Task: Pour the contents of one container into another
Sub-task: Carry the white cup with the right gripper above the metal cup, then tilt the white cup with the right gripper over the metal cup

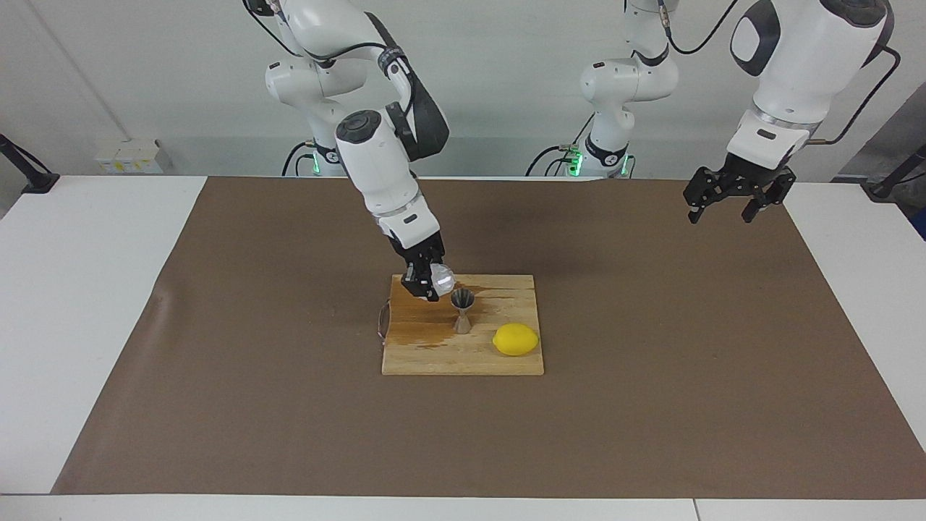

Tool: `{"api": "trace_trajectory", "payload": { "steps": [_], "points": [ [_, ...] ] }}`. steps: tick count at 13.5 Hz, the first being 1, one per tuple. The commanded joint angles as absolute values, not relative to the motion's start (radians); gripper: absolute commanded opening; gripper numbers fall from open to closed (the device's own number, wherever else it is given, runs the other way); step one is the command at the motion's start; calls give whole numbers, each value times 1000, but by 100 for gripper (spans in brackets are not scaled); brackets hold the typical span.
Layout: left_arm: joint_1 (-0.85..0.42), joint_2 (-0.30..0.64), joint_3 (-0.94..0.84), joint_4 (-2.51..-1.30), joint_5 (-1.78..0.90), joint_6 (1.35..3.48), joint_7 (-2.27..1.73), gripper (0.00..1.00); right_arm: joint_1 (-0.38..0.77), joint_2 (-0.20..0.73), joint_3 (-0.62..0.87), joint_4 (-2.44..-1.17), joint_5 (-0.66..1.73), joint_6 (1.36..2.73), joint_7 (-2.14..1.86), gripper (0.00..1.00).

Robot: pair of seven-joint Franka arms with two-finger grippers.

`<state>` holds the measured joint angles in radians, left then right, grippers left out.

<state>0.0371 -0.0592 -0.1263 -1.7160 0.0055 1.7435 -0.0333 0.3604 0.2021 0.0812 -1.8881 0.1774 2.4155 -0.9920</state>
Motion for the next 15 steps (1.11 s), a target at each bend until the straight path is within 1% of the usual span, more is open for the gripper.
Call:
{"api": "trace_trajectory", "payload": {
  "steps": [1, 6, 11, 15],
  "points": [
    [46, -74, -130, -1726, 18, 1729, -26, 100, 368, 209, 81, -1882, 79, 2442, -898, 8],
    [46, -74, -130, -1726, 18, 1729, -26, 100, 387, 215, 81, -1882, -17, 2454, -835, 8],
    [46, -74, -130, -1724, 18, 1729, -26, 100, 387, 216, 86, -1884, -12, 2460, -833, 8],
    [46, -74, -130, -1726, 18, 1729, -26, 100, 379, 222, 87, -1890, 35, 2485, -830, 8]
  ]
}}
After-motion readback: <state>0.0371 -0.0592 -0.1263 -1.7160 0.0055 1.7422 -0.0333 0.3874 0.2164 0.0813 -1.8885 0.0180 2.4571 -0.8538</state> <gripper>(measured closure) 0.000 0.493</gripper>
